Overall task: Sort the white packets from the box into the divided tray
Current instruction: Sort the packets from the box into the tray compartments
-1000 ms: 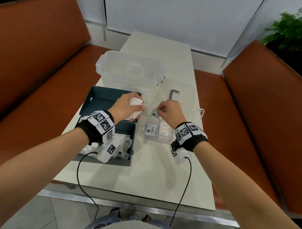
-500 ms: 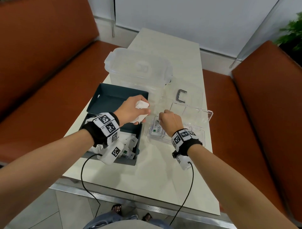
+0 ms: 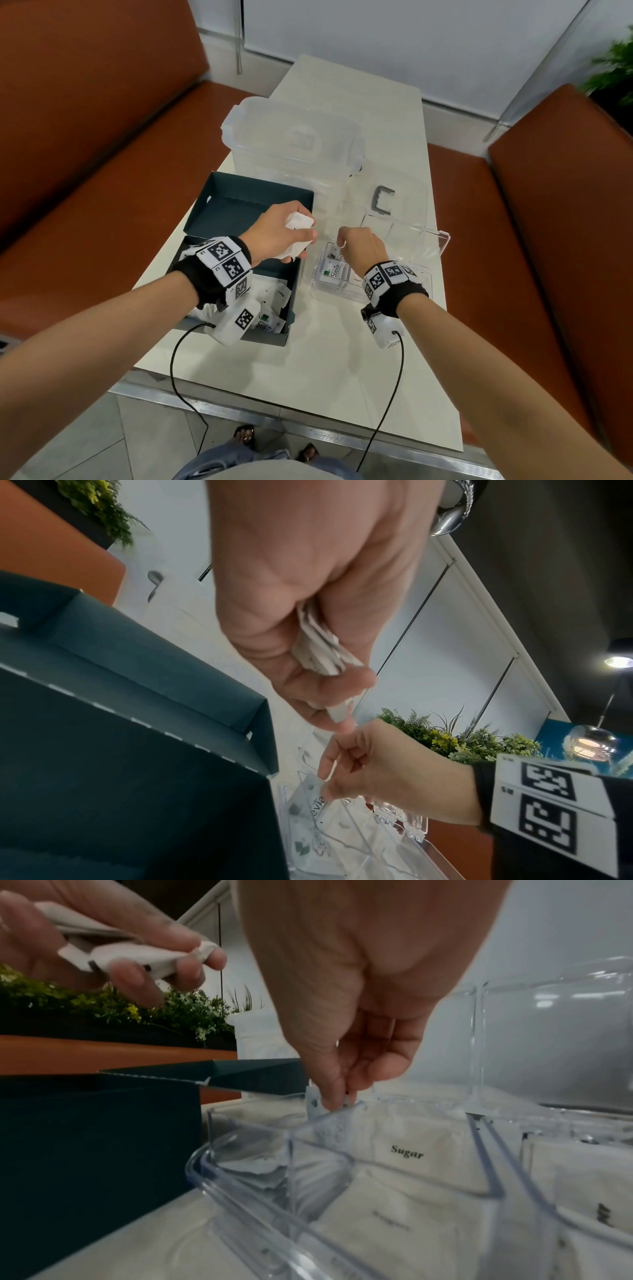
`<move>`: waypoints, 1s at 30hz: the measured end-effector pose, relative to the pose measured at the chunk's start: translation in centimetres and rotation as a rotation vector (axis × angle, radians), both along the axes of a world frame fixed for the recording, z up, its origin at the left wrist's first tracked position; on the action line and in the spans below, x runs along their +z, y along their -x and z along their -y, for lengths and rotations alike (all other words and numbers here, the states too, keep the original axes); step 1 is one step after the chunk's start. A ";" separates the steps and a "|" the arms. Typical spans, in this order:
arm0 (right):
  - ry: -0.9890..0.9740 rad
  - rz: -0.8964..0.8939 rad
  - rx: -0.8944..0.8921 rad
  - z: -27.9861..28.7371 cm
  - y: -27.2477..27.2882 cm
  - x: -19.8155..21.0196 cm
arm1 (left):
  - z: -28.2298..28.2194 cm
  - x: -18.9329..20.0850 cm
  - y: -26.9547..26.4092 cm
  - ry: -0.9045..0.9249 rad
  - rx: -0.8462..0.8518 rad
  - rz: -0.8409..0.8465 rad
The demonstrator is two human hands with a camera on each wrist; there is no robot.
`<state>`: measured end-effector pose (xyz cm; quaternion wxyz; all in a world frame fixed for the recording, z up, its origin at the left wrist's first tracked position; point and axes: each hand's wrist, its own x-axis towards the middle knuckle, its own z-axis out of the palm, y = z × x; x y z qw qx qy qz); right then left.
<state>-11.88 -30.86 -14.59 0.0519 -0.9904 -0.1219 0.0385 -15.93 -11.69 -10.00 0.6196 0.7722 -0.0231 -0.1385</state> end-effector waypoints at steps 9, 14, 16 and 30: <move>0.044 0.067 0.005 -0.4 -0.3 -0.2 | -0.2 -0.2 0.0 -0.001 -0.006 0.001; 0.048 0.064 0.008 -0.3 0.0 -0.5 | -0.4 -0.4 0.0 0.002 -0.002 0.001; 0.030 0.045 0.020 -0.1 0.2 -0.4 | -0.4 -0.5 0.0 0.010 -0.004 -0.006; -0.773 -0.086 -0.108 -1.5 4.3 4.4 | 1.4 0.4 -0.1 0.226 0.009 -0.318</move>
